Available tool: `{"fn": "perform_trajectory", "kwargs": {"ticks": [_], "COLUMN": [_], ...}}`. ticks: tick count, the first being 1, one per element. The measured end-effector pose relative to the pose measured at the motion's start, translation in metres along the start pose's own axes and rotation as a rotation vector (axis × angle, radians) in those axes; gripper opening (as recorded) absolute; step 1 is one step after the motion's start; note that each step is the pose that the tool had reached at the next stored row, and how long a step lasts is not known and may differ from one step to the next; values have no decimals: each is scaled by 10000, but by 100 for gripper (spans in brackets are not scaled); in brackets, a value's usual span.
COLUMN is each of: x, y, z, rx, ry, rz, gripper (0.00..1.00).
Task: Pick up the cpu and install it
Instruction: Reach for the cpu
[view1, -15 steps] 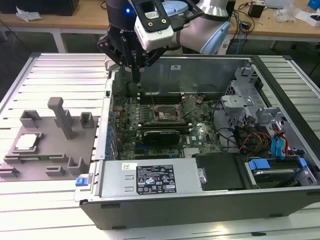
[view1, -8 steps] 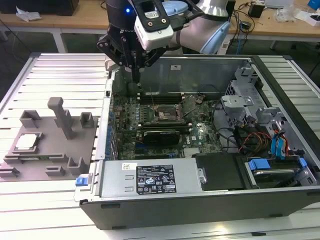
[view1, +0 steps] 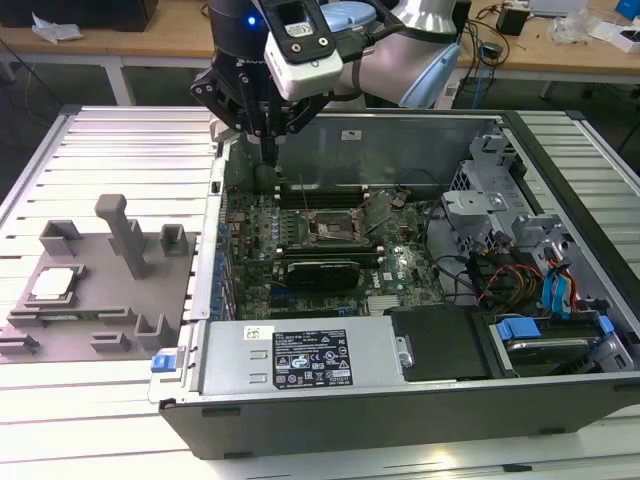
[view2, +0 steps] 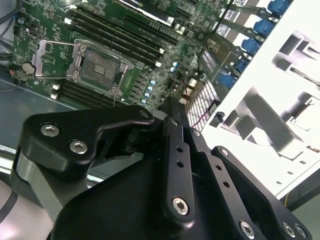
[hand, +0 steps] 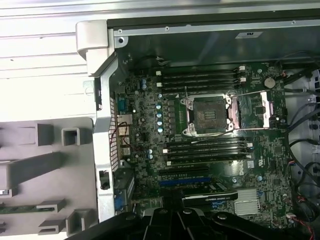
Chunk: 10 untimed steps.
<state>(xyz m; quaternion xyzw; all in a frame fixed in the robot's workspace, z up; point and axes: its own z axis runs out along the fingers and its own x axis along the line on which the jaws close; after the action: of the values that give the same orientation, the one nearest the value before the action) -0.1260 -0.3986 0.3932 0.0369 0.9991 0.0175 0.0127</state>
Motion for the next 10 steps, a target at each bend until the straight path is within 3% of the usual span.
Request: {"fn": "perform_trajectory", "kwargs": {"ticks": [10], "x": [149], "y": [-11], "z": [-4], "rx": [0], "ry": [1], "rz": [0], "gripper": [11]}}
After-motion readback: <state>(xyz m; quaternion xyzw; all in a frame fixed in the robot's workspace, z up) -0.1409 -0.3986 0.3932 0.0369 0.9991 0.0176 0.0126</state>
